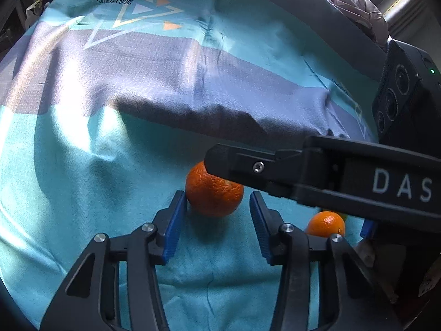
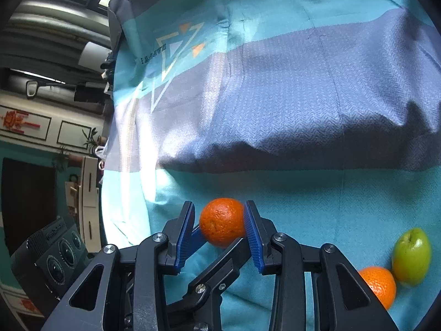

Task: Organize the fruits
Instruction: 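Reach the left gripper to the large orange and close on it, then lift the orange with the left gripper toward the green bowl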

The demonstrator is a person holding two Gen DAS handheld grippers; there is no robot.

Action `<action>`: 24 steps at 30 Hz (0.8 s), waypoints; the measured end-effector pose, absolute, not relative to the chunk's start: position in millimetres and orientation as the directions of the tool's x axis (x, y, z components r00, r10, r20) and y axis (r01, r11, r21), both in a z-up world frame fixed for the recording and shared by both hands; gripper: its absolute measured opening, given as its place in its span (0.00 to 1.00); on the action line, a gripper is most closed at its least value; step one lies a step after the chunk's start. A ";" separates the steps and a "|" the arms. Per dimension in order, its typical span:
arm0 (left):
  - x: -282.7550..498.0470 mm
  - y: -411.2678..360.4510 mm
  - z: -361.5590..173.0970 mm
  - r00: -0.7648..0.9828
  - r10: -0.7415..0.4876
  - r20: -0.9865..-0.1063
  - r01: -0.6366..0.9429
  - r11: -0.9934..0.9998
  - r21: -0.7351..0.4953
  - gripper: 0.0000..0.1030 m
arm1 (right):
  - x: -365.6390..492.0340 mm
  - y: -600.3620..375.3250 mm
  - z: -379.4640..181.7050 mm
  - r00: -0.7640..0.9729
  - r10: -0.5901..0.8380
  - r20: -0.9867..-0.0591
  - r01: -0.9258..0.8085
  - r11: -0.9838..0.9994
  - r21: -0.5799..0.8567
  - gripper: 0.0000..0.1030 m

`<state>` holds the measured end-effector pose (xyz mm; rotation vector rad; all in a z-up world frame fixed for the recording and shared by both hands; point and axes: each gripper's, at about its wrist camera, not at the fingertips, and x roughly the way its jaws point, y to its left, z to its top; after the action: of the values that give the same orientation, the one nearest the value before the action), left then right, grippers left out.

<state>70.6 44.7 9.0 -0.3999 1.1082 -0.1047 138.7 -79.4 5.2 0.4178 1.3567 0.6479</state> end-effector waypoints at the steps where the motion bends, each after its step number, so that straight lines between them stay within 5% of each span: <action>1: 71.1 45.8 7.4 0.447 -0.283 -0.849 -0.117 0.922 -0.370 0.42 | 139.8 -79.6 4.3 0.079 0.645 -0.760 -0.182 0.759 0.626 0.38; 24: 39.3 18.2 36.6 0.478 -0.363 -0.800 0.002 0.911 -0.412 0.40 | 101.6 -117.3 27.2 0.185 0.649 -0.738 -0.188 0.761 0.621 0.38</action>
<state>39.3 18.2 36.6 -0.3820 1.0548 -0.2295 101.6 -117.3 27.2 0.4407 1.2559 0.6168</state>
